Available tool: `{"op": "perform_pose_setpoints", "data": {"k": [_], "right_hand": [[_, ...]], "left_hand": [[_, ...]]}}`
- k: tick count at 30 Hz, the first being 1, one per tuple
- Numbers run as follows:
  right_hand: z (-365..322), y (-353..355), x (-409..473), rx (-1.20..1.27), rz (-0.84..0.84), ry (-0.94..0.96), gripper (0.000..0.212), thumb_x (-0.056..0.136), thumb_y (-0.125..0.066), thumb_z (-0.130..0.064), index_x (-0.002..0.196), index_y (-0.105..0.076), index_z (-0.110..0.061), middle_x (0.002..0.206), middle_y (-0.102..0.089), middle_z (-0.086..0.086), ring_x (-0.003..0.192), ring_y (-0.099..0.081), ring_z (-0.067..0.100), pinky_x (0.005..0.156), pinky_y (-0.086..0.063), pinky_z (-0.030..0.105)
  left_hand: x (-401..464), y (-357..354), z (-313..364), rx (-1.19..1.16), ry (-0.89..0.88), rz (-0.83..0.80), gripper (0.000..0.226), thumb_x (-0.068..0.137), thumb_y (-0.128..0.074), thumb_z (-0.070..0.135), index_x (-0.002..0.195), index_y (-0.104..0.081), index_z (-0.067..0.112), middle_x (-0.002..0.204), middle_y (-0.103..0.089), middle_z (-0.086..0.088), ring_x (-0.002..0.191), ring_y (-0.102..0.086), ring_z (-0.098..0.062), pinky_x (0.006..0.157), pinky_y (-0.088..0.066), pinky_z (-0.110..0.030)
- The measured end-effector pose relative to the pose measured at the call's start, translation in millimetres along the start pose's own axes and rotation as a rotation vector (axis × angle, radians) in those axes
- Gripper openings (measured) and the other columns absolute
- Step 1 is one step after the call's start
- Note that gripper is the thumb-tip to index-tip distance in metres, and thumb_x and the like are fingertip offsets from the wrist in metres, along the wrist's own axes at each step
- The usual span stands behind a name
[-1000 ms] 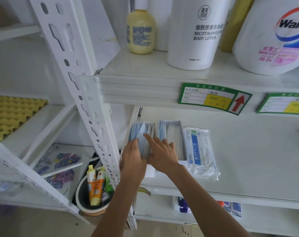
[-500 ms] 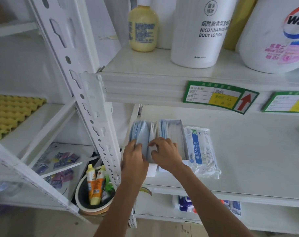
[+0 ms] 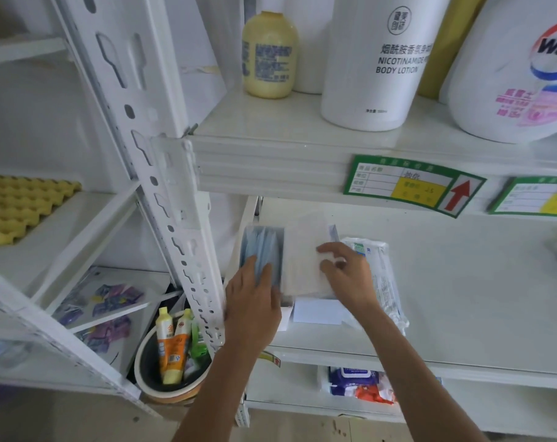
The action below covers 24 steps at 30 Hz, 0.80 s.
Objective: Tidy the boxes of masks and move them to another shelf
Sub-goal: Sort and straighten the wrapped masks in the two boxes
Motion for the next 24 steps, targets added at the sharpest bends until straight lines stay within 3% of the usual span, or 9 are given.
{"op": "perform_pose_setpoints", "data": {"k": [3, 5, 9, 12, 16, 19, 24], "right_hand": [[13.6, 48.2, 2.6, 0.085, 0.148, -0.051, 0.03, 0.083, -0.062, -0.004, 0.097, -0.076, -0.027, 0.097, -0.073, -0.012, 0.073, -0.062, 0.003, 0.07, -0.05, 0.02], [24.0, 74.5, -0.2, 0.126, 0.214, -0.08, 0.028, 0.085, -0.063, -0.007, 0.097, -0.076, -0.028, 0.09, -0.071, -0.013, 0.069, -0.062, 0.015, 0.068, -0.051, 0.03], [42.7, 107.0, -10.4, 0.183, 0.313, -0.112, 0.028, 0.087, -0.062, -0.008, 0.099, -0.075, -0.029, 0.091, -0.071, -0.007, 0.066, -0.059, 0.02, 0.063, -0.051, 0.035], [50.9, 111.4, -15.3, 0.199, 0.324, -0.136, 0.028, 0.087, -0.061, -0.007, 0.1, -0.074, -0.028, 0.095, -0.071, -0.004, 0.072, -0.062, 0.022, 0.067, -0.052, 0.037], [52.9, 108.1, -18.4, 0.204, 0.322, -0.142, 0.029, 0.087, -0.06, -0.008, 0.103, -0.074, -0.028, 0.1, -0.073, -0.004, 0.082, -0.066, 0.028, 0.072, -0.056, 0.042], [51.4, 105.9, -18.7, 0.21, 0.317, -0.136, 0.029, 0.087, -0.059, -0.008, 0.104, -0.073, -0.028, 0.101, -0.072, -0.001, 0.082, -0.067, 0.026, 0.069, -0.056, 0.04], [55.8, 108.8, -22.3, 0.247, 0.305, -0.138, 0.03, 0.087, -0.059, -0.007, 0.102, -0.073, -0.029, 0.096, -0.071, -0.002, 0.072, -0.064, 0.02, 0.063, -0.052, 0.033]], "left_hand": [[1.8, -1.7, -0.5, 0.03, -0.017, -0.017, 0.046, 0.103, -0.045, 0.033, 0.147, -0.042, 0.021, 0.166, -0.021, -0.005, 0.151, -0.022, -0.027, 0.12, -0.026, -0.043], [2.5, -3.4, 1.1, 0.075, -0.045, -0.042, 0.047, 0.105, -0.041, 0.035, 0.15, -0.039, 0.022, 0.169, -0.016, -0.004, 0.155, -0.012, -0.027, 0.123, -0.02, -0.045], [3.3, -3.1, 6.2, 0.105, -0.085, -0.091, 0.049, 0.107, -0.03, 0.04, 0.155, -0.034, 0.029, 0.171, -0.008, 0.001, 0.158, 0.001, -0.023, 0.125, -0.002, -0.049], [5.3, 4.3, 20.3, 0.095, -0.126, -0.065, 0.046, 0.107, -0.033, 0.038, 0.151, -0.041, 0.028, 0.169, -0.018, -0.002, 0.158, -0.006, -0.024, 0.126, -0.003, -0.054], [7.4, 2.9, 63.2, -0.011, -0.349, -0.058, 0.041, 0.104, -0.042, 0.03, 0.145, -0.049, 0.026, 0.163, -0.033, -0.001, 0.154, -0.021, -0.024, 0.125, -0.019, -0.053], [10.8, -14.0, 83.5, 0.048, -0.439, -0.176, 0.049, 0.107, -0.036, 0.037, 0.154, -0.035, 0.027, 0.163, -0.035, 0.004, 0.153, -0.025, -0.02, 0.125, -0.02, -0.048], [12.2, -18.5, 68.9, -0.019, -0.354, -0.215, 0.057, 0.107, -0.033, 0.041, 0.16, -0.016, 0.028, 0.151, -0.048, 0.004, 0.14, -0.044, -0.016, 0.125, -0.023, -0.043]]}}
Point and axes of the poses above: each hand's wrist, its own x-axis towards the middle knuckle, its own y-axis out of the back of the hand, z = x × y, the point moved 7 cm from there along x, towards the middle knuckle
